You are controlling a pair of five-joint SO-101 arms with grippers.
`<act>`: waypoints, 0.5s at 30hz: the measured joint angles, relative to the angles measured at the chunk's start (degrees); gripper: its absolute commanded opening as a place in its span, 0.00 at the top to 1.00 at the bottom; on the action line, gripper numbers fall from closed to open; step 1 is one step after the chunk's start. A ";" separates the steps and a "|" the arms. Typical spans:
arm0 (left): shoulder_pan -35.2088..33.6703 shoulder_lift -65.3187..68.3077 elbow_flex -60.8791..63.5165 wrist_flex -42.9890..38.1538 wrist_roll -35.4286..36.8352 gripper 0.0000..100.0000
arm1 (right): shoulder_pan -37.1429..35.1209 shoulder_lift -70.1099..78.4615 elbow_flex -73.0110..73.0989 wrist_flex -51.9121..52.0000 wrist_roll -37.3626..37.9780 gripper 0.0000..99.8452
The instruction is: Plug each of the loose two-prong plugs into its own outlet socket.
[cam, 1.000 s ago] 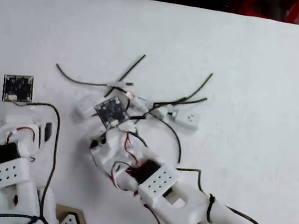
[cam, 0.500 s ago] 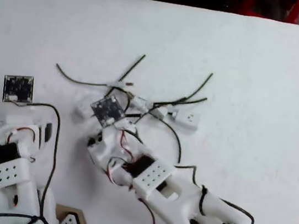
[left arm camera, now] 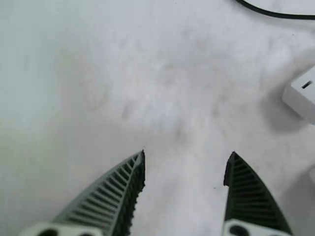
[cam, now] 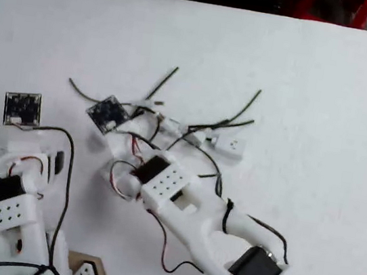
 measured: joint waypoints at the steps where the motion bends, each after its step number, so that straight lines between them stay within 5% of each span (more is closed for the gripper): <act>1: 0.00 0.00 0.00 0.00 0.00 0.74 | 0.00 0.00 -0.09 0.09 0.18 0.98; 15: 0.00 0.00 0.00 0.00 0.00 0.74 | 0.44 4.75 -1.32 0.44 4.40 0.98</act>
